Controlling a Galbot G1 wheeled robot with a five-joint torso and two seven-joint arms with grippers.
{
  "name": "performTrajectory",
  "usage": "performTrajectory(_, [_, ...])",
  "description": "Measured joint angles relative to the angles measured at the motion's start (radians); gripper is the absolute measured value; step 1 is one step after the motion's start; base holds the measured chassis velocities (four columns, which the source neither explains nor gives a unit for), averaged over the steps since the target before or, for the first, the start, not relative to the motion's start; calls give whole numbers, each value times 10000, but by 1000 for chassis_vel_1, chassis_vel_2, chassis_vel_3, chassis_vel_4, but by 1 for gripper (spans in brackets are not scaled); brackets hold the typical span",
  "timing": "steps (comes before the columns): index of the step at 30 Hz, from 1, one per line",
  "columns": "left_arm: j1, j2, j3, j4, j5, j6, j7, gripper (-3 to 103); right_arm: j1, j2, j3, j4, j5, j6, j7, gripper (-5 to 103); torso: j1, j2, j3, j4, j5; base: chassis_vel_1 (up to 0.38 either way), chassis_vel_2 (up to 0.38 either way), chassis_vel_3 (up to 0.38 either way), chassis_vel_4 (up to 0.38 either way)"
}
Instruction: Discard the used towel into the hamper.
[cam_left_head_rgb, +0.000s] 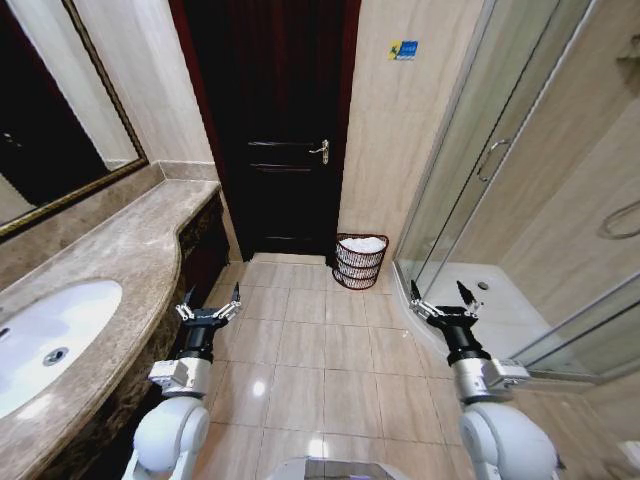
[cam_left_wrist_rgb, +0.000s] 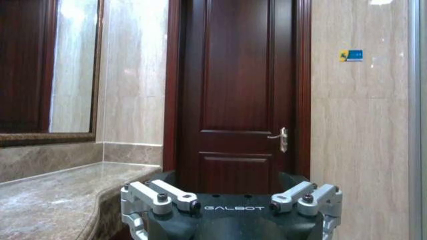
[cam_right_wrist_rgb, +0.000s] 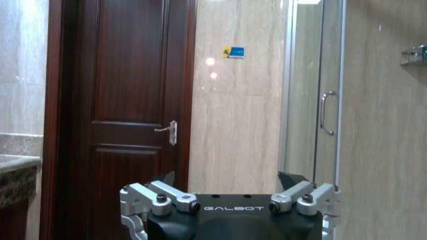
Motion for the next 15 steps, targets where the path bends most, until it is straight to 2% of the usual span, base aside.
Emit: performTrajectory(15, [0, 0, 0, 0, 0, 0, 0, 100, 0, 0, 0, 0, 0, 0, 0, 100, 0, 0, 0, 0, 0, 0, 0, 0, 0])
